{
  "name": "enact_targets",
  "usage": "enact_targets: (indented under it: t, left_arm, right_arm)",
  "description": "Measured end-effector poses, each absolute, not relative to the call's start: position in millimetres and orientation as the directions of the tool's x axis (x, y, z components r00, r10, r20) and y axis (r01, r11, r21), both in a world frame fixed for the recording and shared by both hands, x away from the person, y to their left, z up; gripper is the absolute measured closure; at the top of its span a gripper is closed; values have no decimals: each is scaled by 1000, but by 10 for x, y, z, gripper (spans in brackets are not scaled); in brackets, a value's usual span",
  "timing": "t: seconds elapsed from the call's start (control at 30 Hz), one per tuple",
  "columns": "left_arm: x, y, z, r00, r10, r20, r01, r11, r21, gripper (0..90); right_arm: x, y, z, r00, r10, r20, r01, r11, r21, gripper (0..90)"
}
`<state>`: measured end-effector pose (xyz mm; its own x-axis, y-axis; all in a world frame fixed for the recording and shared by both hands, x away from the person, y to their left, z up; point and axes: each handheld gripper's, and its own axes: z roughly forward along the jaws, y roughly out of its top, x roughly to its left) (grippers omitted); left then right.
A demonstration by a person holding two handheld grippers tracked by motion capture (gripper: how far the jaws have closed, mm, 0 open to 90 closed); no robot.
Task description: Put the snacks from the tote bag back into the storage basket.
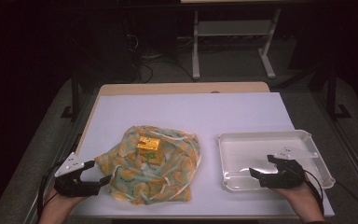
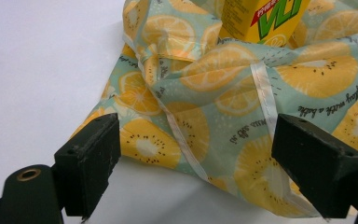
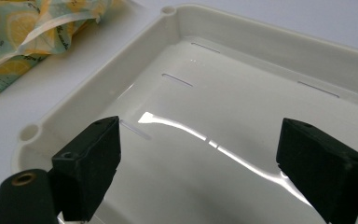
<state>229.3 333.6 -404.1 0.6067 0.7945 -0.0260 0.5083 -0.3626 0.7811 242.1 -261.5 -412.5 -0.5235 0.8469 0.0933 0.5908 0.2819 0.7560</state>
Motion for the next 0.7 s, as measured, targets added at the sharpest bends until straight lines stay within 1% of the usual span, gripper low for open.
enact_targets:
  t: [0.27, 0.33, 0.4, 0.5, 0.6, 0.7]
  left_arm:
    - [2309, 3299, -4028, 618, 786, -23, 510, -378, 773, 151]
    - [2308, 3285, -4033, 614, 789, -35, 517, -368, 773, 151]
    - [2329, 3266, -4034, 622, 783, -19, 514, -390, 764, 151]
    - [2345, 3235, -4035, 626, 779, -24, 508, -384, 771, 151]
    - [2358, 3232, -4036, 630, 776, -33, 516, -386, 765, 151]
    - [2380, 3201, -4015, 632, 775, -32, 510, -384, 769, 152]
  right_arm:
    - [2421, -2632, -4145, -530, 844, 87, 583, 287, 760, 137]
    - [2419, -2636, -4147, -529, 844, 90, 585, 285, 759, 137]
    - [2426, -2639, -4146, -528, 844, 92, 584, 282, 762, 137]
    - [2430, -2623, -4129, -524, 846, 94, 590, 281, 757, 137]
    - [2426, -2603, -4108, -529, 845, 85, 573, 281, 770, 138]
    - [2406, -2568, -4130, -533, 843, 79, 584, 298, 755, 138]
